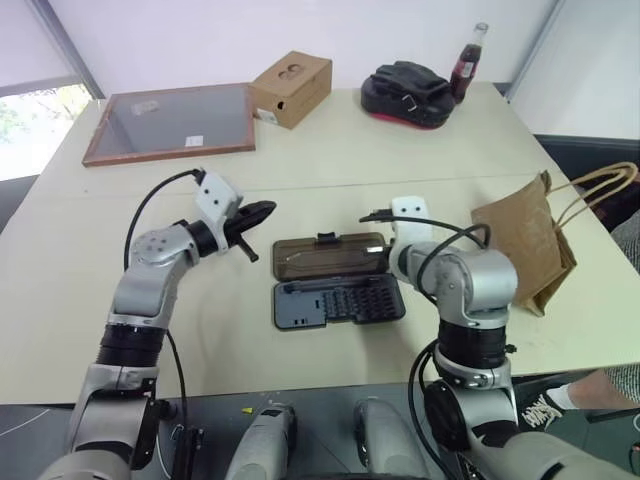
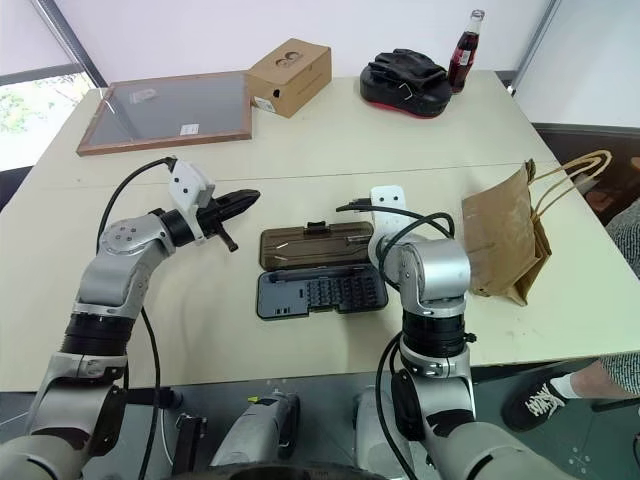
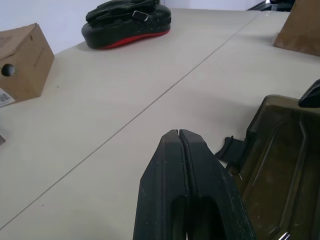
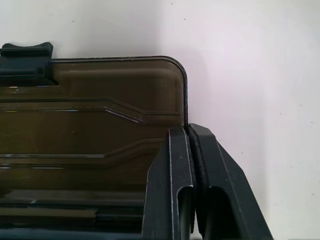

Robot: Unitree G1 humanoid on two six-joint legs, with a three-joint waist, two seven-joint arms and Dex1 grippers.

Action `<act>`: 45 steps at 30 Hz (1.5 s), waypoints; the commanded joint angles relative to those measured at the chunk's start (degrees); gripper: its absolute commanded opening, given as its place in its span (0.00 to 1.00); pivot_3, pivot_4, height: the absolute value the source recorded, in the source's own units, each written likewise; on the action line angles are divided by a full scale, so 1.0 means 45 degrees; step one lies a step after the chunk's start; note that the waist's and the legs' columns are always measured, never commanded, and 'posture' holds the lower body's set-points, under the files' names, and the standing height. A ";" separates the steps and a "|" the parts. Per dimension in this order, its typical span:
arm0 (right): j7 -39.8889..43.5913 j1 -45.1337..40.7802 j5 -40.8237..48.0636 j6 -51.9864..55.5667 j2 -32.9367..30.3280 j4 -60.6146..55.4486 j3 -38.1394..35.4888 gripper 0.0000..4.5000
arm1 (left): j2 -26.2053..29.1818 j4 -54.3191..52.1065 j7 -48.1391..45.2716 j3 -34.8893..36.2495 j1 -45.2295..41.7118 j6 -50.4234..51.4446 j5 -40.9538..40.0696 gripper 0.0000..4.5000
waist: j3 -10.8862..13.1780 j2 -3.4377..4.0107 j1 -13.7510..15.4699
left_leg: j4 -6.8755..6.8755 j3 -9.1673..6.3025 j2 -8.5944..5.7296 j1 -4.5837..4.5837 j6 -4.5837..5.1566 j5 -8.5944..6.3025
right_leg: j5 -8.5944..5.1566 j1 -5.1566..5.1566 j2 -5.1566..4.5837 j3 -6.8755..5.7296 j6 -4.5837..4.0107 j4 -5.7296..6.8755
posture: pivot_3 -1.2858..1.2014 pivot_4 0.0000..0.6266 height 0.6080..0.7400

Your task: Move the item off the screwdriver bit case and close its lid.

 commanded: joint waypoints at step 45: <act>-1.2695 0.0343 1.6104 0.0086 -0.3361 0.1633 -0.1322 0.30 | -0.0252 0.0041 -0.0064 -0.0070 -0.0515 -0.0463 0.0049 0.00 | 0.0002 -0.0001 0.0034 | -0.0001 0.0013 0.0001 -0.0003 0.0012 -0.0001 | -0.0001 0.0022 0.0000 -0.0002 0.0001 -0.0023 | 0.52 0.24 1.00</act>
